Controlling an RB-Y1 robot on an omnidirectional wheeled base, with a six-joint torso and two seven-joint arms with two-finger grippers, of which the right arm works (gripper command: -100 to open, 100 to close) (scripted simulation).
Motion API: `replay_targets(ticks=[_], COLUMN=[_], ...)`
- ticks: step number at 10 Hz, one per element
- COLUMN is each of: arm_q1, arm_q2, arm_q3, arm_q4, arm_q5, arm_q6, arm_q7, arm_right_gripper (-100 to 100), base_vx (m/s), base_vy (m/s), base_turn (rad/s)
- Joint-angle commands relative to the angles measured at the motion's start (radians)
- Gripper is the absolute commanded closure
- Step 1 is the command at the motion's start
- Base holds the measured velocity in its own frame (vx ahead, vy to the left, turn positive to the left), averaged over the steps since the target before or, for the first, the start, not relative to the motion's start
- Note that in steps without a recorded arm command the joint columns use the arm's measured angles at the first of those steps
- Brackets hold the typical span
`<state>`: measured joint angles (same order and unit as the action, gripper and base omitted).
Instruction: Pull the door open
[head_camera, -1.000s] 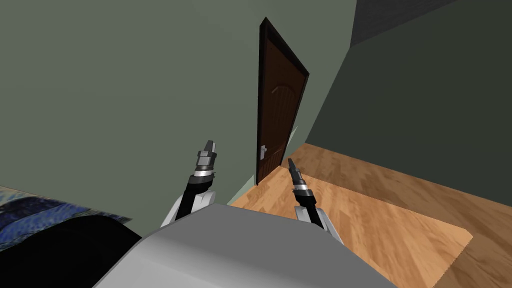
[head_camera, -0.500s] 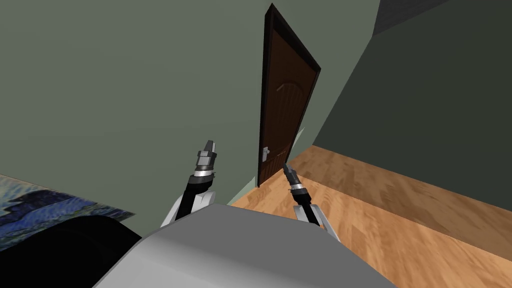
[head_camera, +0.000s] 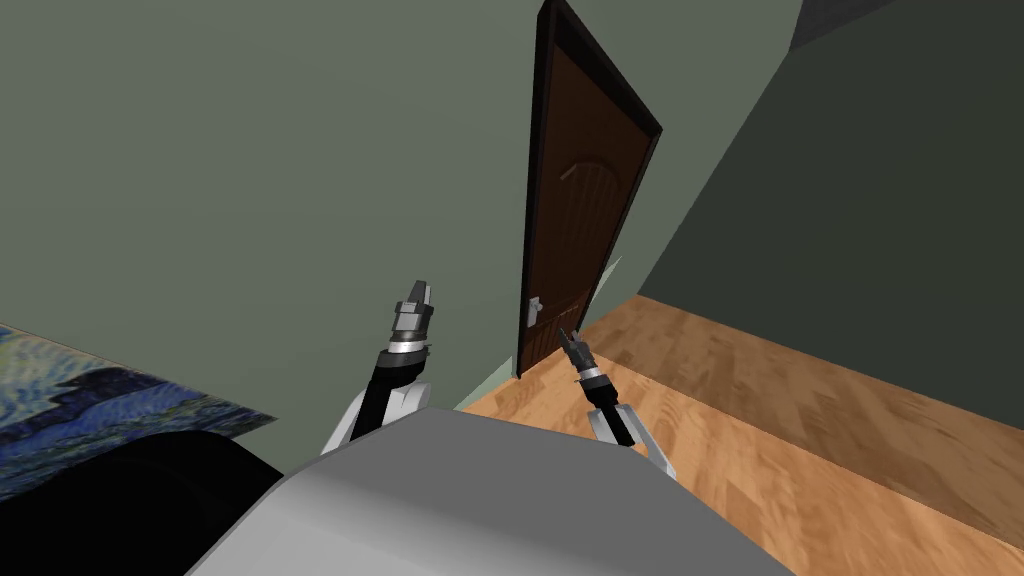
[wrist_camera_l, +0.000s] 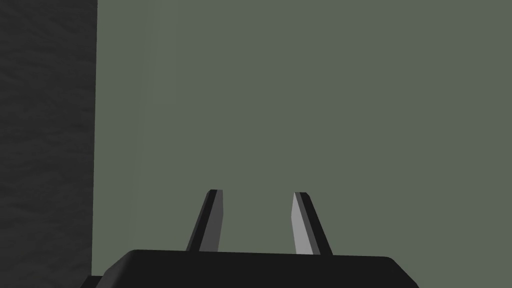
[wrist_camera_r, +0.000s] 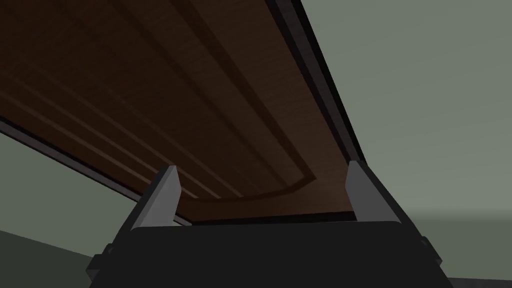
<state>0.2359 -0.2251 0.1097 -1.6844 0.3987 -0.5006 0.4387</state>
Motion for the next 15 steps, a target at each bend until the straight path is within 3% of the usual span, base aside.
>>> replay_targets(ticks=[1,3,4,8,15], arm_q1=[-0.027,-0.056,-0.056,-0.110,-0.183], arm_q2=[-0.016,-0.040,-0.040,-0.083,-0.142], arm_q3=[0.007,0.014,0.014,0.026,0.042], arm_q4=[0.050,0.114,0.116,0.227,0.378], arm_q5=[0.026,0.055,0.055,0.108,0.179], arm_q6=[-0.010,-0.023,-0.023,-0.046,-0.078], arm_q7=[0.038,0.076,0.076,0.147,0.244], arm_right_gripper=[-100,-100,-100,-100,-100], base_vx=[0.082,0.092,0.059,0.062,0.082], base_vy=[-0.068,-0.067,-0.044,-0.050,-0.062], base_turn=[0.151,0.151,0.032,0.114,0.103])
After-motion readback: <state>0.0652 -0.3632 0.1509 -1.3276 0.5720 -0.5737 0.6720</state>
